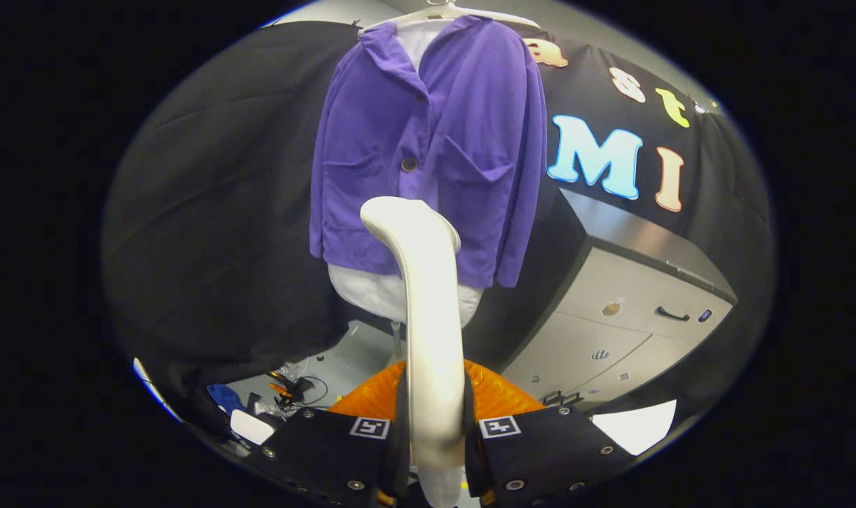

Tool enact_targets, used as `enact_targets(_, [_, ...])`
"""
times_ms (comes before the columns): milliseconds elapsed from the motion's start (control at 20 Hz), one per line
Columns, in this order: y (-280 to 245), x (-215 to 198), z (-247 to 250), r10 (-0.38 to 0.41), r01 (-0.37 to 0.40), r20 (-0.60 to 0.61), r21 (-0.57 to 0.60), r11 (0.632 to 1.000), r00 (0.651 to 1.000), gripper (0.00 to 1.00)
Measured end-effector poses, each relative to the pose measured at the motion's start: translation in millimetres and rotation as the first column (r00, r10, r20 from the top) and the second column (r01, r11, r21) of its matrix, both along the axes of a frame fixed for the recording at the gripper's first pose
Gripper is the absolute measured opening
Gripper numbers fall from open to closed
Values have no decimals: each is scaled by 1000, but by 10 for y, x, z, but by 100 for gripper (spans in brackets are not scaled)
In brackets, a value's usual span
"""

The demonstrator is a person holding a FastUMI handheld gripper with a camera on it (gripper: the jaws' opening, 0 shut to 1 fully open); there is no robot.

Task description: Iron the clothes twice with a garment steamer, once on the left side and once on the right side.

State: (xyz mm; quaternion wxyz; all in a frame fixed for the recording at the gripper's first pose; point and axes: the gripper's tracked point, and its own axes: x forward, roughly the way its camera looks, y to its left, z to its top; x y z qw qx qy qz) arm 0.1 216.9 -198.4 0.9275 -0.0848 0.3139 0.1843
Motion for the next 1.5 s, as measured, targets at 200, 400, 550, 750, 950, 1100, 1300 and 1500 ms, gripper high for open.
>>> enact_targets(200, [416, 253, 549, 65, -69, 117, 35, 997, 991, 31])
enact_targets(400, [798, 419, 1048, 93, -114, 217, 85, 990, 972, 31])
enact_targets(550, [1051, 575, 1413, 105, -143, 294, 113, 983, 950, 32])
enact_targets(750, [1311, 831, 1883, 82, -149, 379, 151, 977, 922, 32])
enact_targets(950, [1435, 1100, 2360, 33, -125, 455, 173, 977, 890, 32])
enact_targets(1100, [1513, 1288, 2554, 19, -116, 505, 161, 980, 863, 32])
enact_targets(1300, [1535, 1384, 2398, 5, -99, 474, 172, 980, 880, 32])
enact_targets(1500, [1550, 1386, 2133, 27, -98, 445, 137, 986, 895, 32])
